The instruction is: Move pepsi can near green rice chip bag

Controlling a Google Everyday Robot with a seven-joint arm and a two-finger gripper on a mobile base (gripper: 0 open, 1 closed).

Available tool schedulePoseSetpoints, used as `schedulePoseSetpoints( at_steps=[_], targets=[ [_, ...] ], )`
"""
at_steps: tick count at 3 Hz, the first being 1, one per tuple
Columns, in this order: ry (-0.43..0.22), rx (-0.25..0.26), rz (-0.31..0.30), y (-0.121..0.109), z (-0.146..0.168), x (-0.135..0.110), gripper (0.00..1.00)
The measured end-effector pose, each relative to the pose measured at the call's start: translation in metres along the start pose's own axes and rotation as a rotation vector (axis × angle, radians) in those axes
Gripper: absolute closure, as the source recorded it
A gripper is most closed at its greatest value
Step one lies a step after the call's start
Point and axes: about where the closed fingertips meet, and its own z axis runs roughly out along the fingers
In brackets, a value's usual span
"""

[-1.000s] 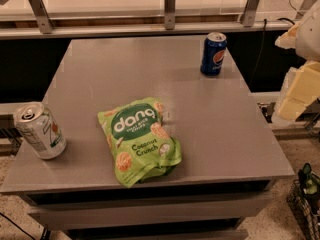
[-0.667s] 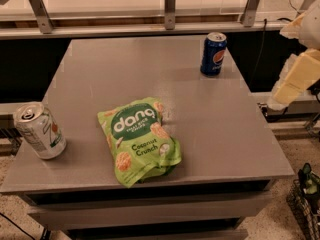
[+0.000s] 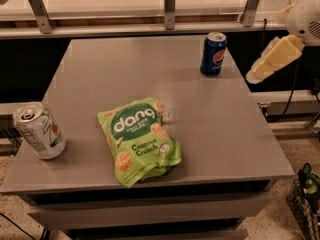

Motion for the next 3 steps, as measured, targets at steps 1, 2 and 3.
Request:
schedulePoseSetpoints(
  at_steps=[1, 2, 3],
  targets=[
    [-0.042, 0.053, 0.038, -0.02, 0.021, -0.008, 0.0],
    [-0.067, 0.081, 0.064, -0.036, 0.044, -0.01, 0.0],
    [-0.112, 0.074, 0.084, -0.048, 0.066, -0.014, 0.0]
  ],
)
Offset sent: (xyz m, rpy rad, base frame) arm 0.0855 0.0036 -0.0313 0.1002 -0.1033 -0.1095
